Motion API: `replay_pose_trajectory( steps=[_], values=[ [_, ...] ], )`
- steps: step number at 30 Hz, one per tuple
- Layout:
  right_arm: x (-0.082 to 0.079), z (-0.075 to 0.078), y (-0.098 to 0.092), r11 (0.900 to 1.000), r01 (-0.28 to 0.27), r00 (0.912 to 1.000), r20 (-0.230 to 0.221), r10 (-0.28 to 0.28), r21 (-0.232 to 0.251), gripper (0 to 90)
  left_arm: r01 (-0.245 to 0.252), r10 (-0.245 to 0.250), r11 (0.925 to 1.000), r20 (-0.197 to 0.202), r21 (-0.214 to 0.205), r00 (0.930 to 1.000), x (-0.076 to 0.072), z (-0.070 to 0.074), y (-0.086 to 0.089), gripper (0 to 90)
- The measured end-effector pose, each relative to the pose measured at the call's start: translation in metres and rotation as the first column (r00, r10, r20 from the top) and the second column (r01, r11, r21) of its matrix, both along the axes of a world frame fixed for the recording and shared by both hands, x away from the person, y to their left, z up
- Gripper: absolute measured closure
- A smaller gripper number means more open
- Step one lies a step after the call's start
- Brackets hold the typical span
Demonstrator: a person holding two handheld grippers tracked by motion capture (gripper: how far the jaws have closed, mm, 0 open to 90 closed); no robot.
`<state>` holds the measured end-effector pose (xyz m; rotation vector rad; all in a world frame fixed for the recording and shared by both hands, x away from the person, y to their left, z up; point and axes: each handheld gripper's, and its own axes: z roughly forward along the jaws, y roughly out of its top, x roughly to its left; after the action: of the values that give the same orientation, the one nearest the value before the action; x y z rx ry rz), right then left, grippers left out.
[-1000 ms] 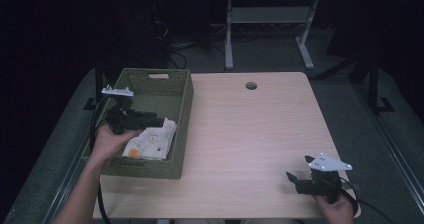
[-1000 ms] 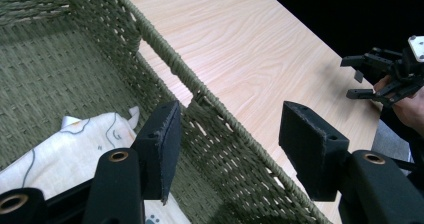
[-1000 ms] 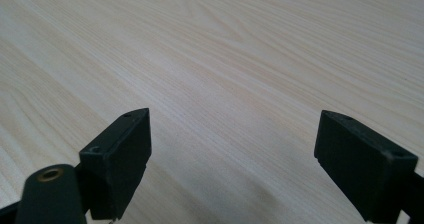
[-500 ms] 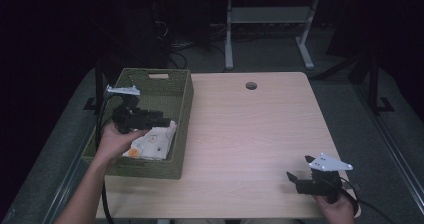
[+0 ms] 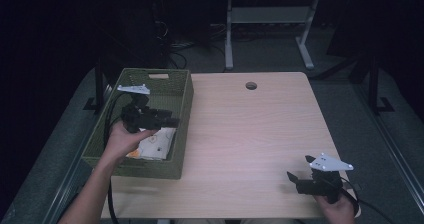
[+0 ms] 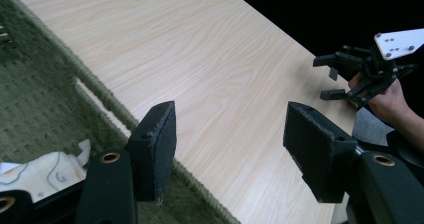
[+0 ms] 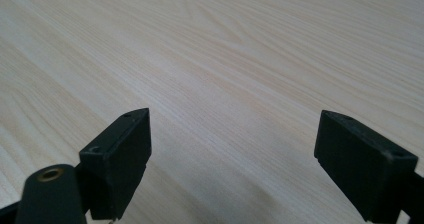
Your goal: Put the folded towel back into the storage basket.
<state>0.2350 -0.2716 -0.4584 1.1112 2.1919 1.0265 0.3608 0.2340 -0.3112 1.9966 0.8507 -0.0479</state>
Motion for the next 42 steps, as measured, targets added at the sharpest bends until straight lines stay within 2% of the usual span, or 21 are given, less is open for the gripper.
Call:
replay_pose_trajectory(
  steps=[7, 23, 37, 42],
  values=[
    [0.000, 0.000, -0.001, 1.0000, 0.000, 1.0000, 0.001, 0.000, 0.003, 14.9, 0.016, -0.016, 0.9999, 0.002, -0.001, 0.9999, -0.001, 0.002, -0.011, 37.8],
    [-0.001, 0.002, -0.002, 1.0000, -0.006, 1.0000, 0.004, 0.006, 0.004, 14.8, 0.045, -0.045, 0.9990, -0.022, 0.005, 0.9988, 0.001, -0.007, -0.040, 35.2],
    [-0.001, 0.003, -0.003, 0.9999, -0.009, 0.9999, 0.009, 0.009, 0.005, 14.8, 0.072, -0.072, 0.9972, -0.025, 0.017, 0.9971, 0.001, -0.012, -0.067, 34.0],
    [0.000, 0.003, -0.002, 0.9999, -0.013, 0.9999, 0.010, 0.013, 0.005, 14.8, 0.071, -0.071, 0.9974, -0.034, 0.004, 0.9969, 0.002, -0.015, -0.075, 33.4]
  ],
)
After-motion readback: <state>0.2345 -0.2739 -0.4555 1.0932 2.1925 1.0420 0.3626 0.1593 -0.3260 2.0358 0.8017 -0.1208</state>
